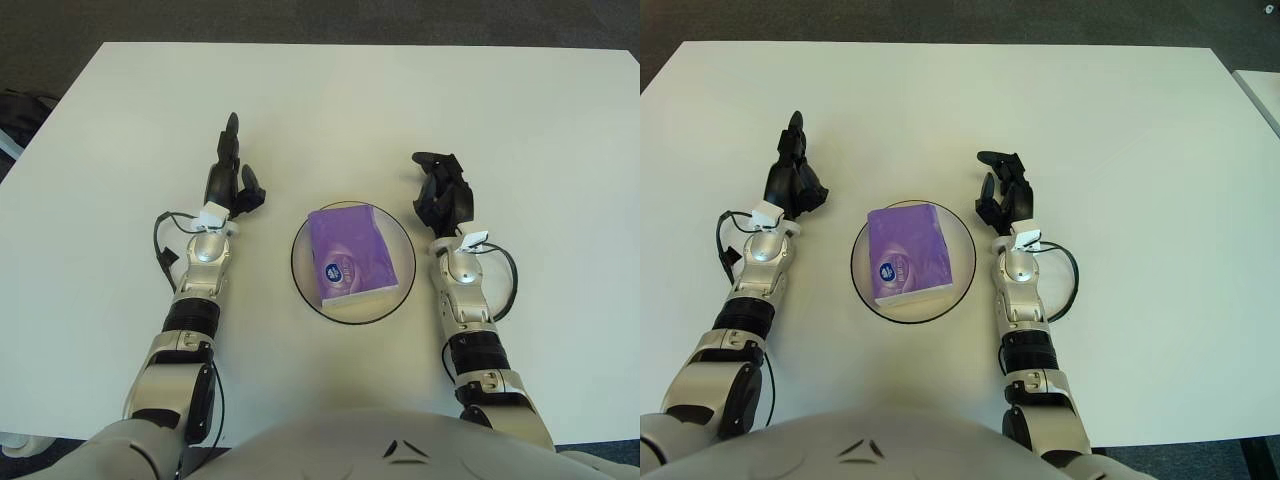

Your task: Put the tissue paper into the plate.

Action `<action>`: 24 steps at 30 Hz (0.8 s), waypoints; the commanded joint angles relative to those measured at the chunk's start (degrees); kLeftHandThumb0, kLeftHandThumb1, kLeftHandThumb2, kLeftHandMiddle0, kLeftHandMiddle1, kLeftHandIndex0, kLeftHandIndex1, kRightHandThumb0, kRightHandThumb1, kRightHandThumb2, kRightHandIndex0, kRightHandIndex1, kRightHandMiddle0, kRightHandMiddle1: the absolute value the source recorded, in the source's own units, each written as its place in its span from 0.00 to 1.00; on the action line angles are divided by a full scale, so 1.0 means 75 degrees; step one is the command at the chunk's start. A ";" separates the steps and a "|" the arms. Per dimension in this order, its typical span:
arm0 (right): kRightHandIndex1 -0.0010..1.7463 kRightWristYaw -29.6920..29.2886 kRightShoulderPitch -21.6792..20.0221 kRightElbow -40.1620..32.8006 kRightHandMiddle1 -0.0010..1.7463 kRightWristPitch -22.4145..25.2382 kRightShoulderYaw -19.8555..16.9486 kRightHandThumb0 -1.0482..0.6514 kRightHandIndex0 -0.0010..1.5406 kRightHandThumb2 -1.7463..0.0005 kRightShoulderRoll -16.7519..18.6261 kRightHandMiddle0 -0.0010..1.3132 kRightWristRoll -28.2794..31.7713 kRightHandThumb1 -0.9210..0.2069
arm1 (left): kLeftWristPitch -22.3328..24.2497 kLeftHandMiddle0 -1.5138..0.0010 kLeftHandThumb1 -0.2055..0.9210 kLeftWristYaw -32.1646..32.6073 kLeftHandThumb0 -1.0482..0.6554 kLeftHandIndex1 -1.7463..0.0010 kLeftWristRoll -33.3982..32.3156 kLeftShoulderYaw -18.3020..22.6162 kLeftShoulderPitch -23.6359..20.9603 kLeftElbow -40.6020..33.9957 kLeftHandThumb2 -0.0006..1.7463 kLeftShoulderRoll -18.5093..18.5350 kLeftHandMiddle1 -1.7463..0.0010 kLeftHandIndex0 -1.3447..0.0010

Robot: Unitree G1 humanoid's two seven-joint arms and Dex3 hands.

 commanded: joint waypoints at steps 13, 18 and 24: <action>0.38 0.0088 0.0678 0.0502 0.59 0.0687 -0.0030 0.32 0.37 0.54 -0.0014 0.26 0.0090 0.00 | -0.0290 1.00 1.00 0.0168 0.08 0.95 0.0221 -0.0136 0.0801 0.0810 0.60 -0.0050 1.00 1.00; 0.38 0.0107 0.0668 0.0527 0.59 0.0661 -0.0042 0.32 0.36 0.54 -0.0035 0.26 0.0085 0.00 | -0.0317 1.00 1.00 0.0195 0.07 0.93 0.0211 -0.0129 0.0790 0.0860 0.60 -0.0070 1.00 1.00; 0.38 0.0107 0.0659 0.0541 0.59 0.0649 -0.0057 0.32 0.36 0.54 -0.0058 0.26 0.0088 0.00 | -0.0398 0.99 1.00 0.0288 0.08 0.91 0.0239 -0.0112 0.0884 0.0859 0.59 -0.0078 1.00 1.00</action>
